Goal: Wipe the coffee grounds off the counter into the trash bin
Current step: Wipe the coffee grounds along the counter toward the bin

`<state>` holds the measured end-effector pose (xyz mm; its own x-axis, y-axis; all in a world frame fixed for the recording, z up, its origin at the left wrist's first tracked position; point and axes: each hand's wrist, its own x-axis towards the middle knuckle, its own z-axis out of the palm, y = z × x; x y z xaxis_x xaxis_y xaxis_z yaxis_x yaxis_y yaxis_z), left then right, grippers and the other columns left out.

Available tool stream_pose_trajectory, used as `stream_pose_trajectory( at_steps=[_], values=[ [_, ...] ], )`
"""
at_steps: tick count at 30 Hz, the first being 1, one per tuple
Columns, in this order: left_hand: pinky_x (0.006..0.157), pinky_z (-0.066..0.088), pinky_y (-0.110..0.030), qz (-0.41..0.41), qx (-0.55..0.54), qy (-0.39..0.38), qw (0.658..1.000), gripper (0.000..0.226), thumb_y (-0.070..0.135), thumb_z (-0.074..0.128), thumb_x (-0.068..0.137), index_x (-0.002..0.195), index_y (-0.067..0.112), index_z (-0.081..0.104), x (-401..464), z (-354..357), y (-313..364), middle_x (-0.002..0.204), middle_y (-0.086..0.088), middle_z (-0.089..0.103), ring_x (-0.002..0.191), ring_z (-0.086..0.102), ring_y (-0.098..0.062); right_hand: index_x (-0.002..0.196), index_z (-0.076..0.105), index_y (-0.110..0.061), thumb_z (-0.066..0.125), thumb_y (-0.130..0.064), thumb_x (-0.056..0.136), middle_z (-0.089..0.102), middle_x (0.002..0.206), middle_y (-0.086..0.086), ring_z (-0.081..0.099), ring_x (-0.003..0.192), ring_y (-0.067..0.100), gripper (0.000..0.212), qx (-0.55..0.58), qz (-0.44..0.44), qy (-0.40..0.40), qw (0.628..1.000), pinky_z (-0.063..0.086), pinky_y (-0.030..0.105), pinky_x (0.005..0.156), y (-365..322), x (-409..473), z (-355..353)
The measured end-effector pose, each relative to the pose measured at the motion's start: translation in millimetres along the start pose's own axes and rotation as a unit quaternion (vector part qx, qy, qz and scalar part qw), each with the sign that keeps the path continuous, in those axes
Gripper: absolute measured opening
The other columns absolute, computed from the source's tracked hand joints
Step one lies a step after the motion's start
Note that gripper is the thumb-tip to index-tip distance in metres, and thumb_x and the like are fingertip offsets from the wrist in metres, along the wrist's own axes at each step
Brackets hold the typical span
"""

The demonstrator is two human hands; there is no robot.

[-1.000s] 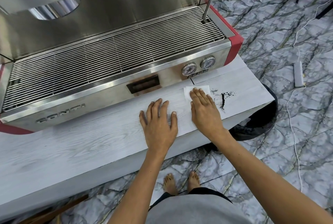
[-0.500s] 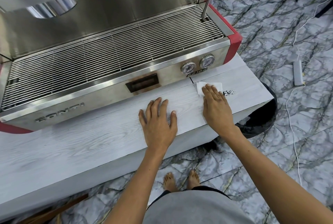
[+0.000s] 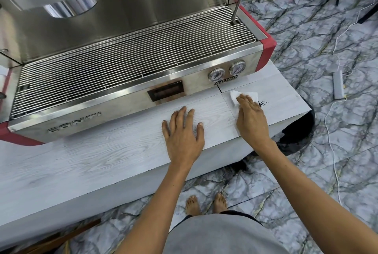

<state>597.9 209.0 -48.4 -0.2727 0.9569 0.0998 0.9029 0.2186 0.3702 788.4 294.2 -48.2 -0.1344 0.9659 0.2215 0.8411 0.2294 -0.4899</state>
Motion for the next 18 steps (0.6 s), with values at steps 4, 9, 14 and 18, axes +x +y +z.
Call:
stream_pose_trajectory(
  at_steps=[4, 9, 14, 18],
  values=[
    [0.123, 0.008, -0.053, 0.000, 0.003, -0.009, 1.000, 0.054, 0.051, 0.032, 0.101, 0.150, 0.027, 0.037, 0, 0, -1, 0.161, 0.005, 0.030, 0.150, 0.018, -0.018, 0.128, 0.054, 0.000, 0.034, -0.007, 0.095, 0.055, 0.135, 0.018, 0.048, 0.129, 0.033, 0.039, 0.040, -0.028, 0.018, 0.999, 0.039, 0.049, 0.107, -5, -2, -9],
    [0.123, 0.006, -0.052, 0.000, 0.000, -0.012, 1.000, 0.055, 0.052, 0.030, 0.101, 0.150, 0.028, 0.037, -1, 0, -2, 0.161, 0.006, 0.028, 0.151, 0.016, -0.017, 0.130, 0.054, -0.003, 0.037, -0.007, 0.094, 0.057, 0.134, 0.014, 0.048, 0.130, 0.027, 0.040, 0.038, -0.138, -0.001, 0.990, 0.037, 0.043, 0.109, -31, -31, -8],
    [0.123, 0.007, -0.051, -0.001, -0.003, -0.007, 1.000, 0.056, 0.051, 0.032, 0.099, 0.149, 0.027, 0.040, -1, 0, -2, 0.161, 0.005, 0.031, 0.151, 0.018, -0.017, 0.130, 0.056, -0.008, 0.038, -0.022, 0.096, 0.053, 0.140, 0.011, 0.044, 0.134, 0.024, 0.041, -0.009, -0.151, -0.042, 0.988, 0.035, 0.045, 0.110, -34, -51, 12],
    [0.123, 0.007, -0.052, -0.005, -0.007, -0.012, 1.000, 0.057, 0.050, 0.032, 0.098, 0.149, 0.027, 0.040, -1, 0, -1, 0.161, 0.005, 0.030, 0.151, 0.017, -0.017, 0.136, 0.051, -0.006, 0.033, -0.025, 0.098, 0.049, 0.144, 0.010, 0.038, 0.138, 0.022, 0.045, -0.036, -0.120, -0.043, 0.991, 0.030, 0.043, 0.114, -40, -56, 19]
  ],
)
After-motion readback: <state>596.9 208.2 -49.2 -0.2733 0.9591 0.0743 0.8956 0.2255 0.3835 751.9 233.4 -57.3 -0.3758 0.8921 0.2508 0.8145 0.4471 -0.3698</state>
